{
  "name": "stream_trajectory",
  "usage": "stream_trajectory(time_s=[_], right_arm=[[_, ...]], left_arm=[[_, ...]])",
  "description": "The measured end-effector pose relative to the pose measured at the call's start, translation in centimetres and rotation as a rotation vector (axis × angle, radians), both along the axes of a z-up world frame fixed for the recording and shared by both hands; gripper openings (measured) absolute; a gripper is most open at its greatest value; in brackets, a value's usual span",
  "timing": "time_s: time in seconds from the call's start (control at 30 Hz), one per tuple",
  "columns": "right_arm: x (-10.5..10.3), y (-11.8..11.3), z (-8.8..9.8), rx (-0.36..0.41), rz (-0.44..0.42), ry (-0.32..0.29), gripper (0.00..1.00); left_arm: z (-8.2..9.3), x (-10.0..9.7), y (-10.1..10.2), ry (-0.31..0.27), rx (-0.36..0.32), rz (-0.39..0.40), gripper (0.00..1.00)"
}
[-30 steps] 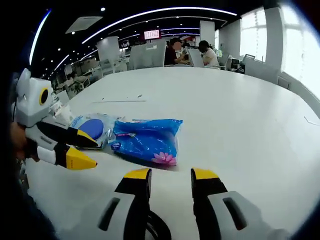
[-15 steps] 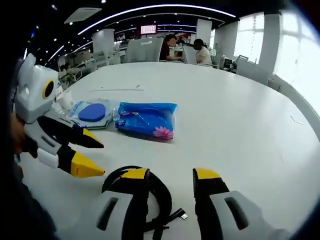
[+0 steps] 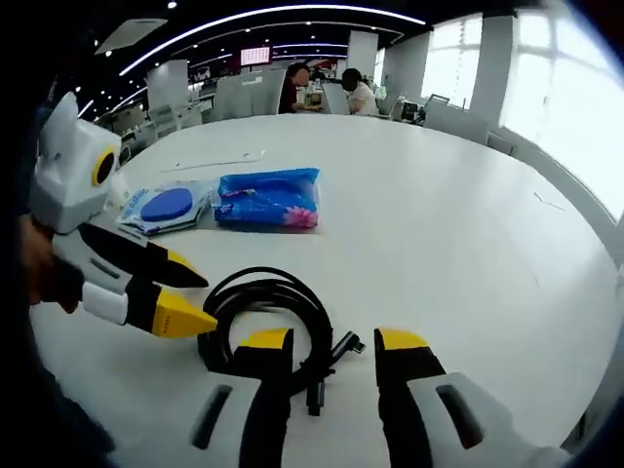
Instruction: Arrange the tabletop items into an orderly group along one side of the table until the central work area is clear of visible clutter.
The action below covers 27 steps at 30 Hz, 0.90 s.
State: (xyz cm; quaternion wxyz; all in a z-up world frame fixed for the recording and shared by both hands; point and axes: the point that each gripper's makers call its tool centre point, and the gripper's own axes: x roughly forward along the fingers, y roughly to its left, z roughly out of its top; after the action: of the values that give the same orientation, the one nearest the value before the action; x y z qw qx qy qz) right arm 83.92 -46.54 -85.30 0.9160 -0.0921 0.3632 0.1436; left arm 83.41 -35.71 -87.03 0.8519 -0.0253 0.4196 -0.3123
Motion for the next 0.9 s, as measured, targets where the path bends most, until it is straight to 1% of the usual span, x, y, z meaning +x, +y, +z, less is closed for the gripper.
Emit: stream_trajectory(time_s=[0.07,0.13,0.2,0.3,0.33,0.37,0.4,0.47,0.53,0.57,0.67,0.77,0.8,0.83,0.9], right_arm=[[-0.2,-0.3,-0.3,0.004,-0.026,0.005,0.29],[-0.7,-0.3,-0.9,0.040,-0.068,0.038,0.27],[-0.7,-0.3,-1.2,0.065,-0.085,0.042,0.25],[-0.9,-0.3,-1.8,0.101,-0.118,0.073,0.21],[-0.7,-0.3,-1.9,0.132,-0.138,0.072,0.19],[-0.7,-0.2,-2.0,0.143,-0.141,0.078,0.18],[-0.7,-0.2,-2.2,0.146,-0.144,0.084,0.17],[-0.6,-0.1,-2.3,0.152,-0.149,0.090,0.16],[-0.6,0.1,-2.6,0.169,-0.163,0.110,0.14],[-0.7,0.1,-2.6,0.177,-0.180,0.112,0.14],[-0.8,0.3,-2.5,0.176,-0.179,0.114,0.12],[-0.8,0.4,-2.2,0.195,-0.195,0.116,0.10],[-0.8,0.4,-2.1,0.202,-0.201,0.116,0.09],[-0.8,0.4,-2.1,0.204,-0.204,0.119,0.09],[-0.7,0.4,-2.0,0.207,-0.204,0.116,0.09]], left_arm=[[-0.2,-0.1,-0.1,0.003,0.000,-0.002,0.32],[-0.4,-0.1,-0.3,-0.001,-0.007,-0.002,0.31],[-0.3,-0.2,-0.3,-0.007,-0.007,-0.002,0.28],[-0.2,-0.3,-0.4,-0.017,0.000,-0.005,0.27],[-0.2,-0.3,-0.5,-0.019,-0.001,-0.005,0.26],[-0.3,-0.2,-0.5,-0.022,0.002,-0.004,0.26],[-0.3,-0.2,-0.5,-0.022,0.003,-0.003,0.25],[-0.4,-0.2,-0.5,-0.019,0.001,-0.003,0.20],[-0.5,-0.2,-0.5,-0.014,-0.003,0.000,0.17],[-0.5,-0.1,-0.5,-0.019,-0.001,0.001,0.16],[-0.5,-0.1,-0.5,-0.026,0.004,-0.006,0.14],[-0.6,-0.2,-0.4,-0.014,0.000,-0.002,0.08],[-0.6,-0.4,-0.6,-0.006,-0.011,-0.010,0.07],[-0.6,-0.4,-0.6,-0.016,-0.001,-0.011,0.06],[-0.5,-0.4,-0.6,-0.017,0.005,-0.010,0.05]])
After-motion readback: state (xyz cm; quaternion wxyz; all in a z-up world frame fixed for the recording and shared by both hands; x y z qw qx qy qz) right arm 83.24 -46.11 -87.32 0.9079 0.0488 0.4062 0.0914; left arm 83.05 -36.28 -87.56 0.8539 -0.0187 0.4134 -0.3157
